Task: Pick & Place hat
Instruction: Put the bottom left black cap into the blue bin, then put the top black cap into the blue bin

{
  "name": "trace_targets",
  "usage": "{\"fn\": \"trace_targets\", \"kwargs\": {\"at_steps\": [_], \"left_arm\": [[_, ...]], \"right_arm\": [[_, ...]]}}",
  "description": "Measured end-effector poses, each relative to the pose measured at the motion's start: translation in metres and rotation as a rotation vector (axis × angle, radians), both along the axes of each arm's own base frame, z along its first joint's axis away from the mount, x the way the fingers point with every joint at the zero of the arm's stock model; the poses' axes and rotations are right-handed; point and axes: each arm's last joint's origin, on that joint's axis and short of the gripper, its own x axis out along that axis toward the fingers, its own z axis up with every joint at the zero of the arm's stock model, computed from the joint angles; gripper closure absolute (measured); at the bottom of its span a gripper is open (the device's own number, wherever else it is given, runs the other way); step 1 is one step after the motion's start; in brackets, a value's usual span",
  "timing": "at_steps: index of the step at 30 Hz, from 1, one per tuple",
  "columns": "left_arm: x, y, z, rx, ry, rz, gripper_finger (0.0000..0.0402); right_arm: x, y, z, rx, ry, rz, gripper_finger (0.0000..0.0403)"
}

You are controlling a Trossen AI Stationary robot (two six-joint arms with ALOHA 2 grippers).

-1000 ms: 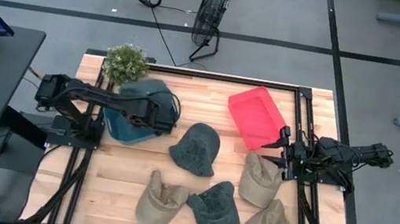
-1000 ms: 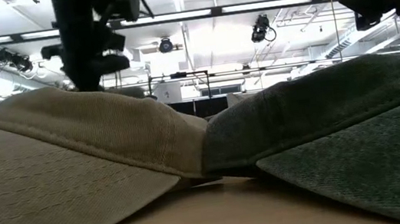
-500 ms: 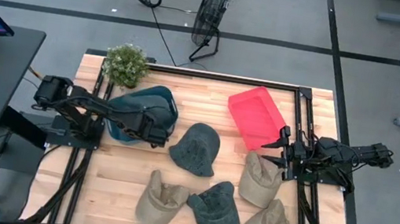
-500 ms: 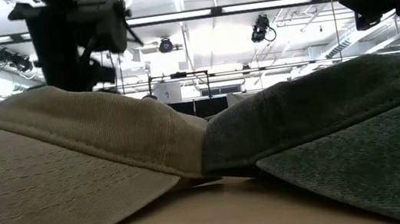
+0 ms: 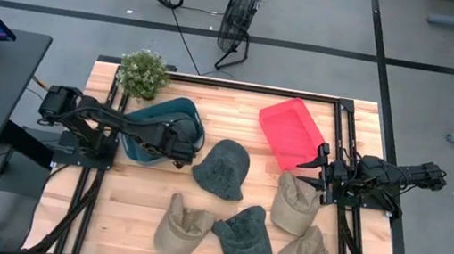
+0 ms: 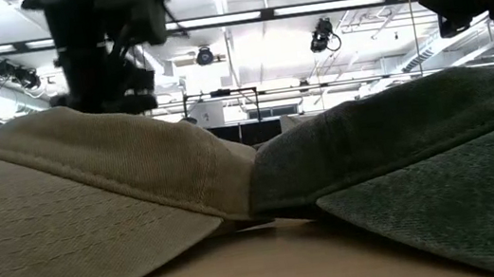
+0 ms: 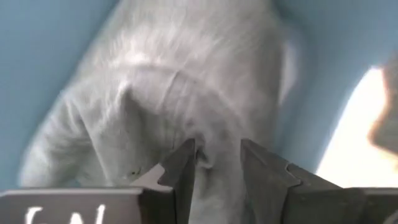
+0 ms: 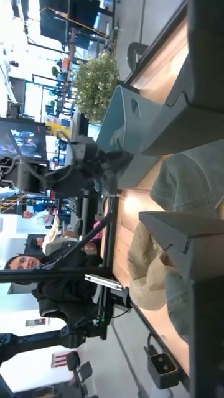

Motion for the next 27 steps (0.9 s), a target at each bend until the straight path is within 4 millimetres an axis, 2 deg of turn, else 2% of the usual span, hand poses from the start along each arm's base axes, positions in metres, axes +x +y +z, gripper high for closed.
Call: {"fn": "trace_targets", "kwargs": {"at_steps": [7,13,19,22,27], "left_arm": [[0.020,-0.002,0.031,0.025,-0.072,-0.110,0.0270],[0.043,-0.008,0.037,0.051,-0.188,-0.386,0.0270],[0.066,-0.026,0.033,0.087,-0.231,-0.757,0.0270],[0.073,-0.027,0.024,0.083,-0.221,-0.821,0.0263],[0.087,-0.021,0.009,0.119,-0.211,-0.860,0.0215]], "right_arm": [[0.000,-0.001,0.004,0.059,-0.036,-0.011,0.0243],[0.002,0.000,0.003,0.068,-0.015,-0.019,0.0243],[0.005,0.000,-0.002,0.055,0.037,-0.020,0.0243],[0.006,0.001,-0.005,0.047,0.074,-0.021,0.0243],[0.007,0.001,-0.007,0.043,0.091,-0.022,0.0243]]}}
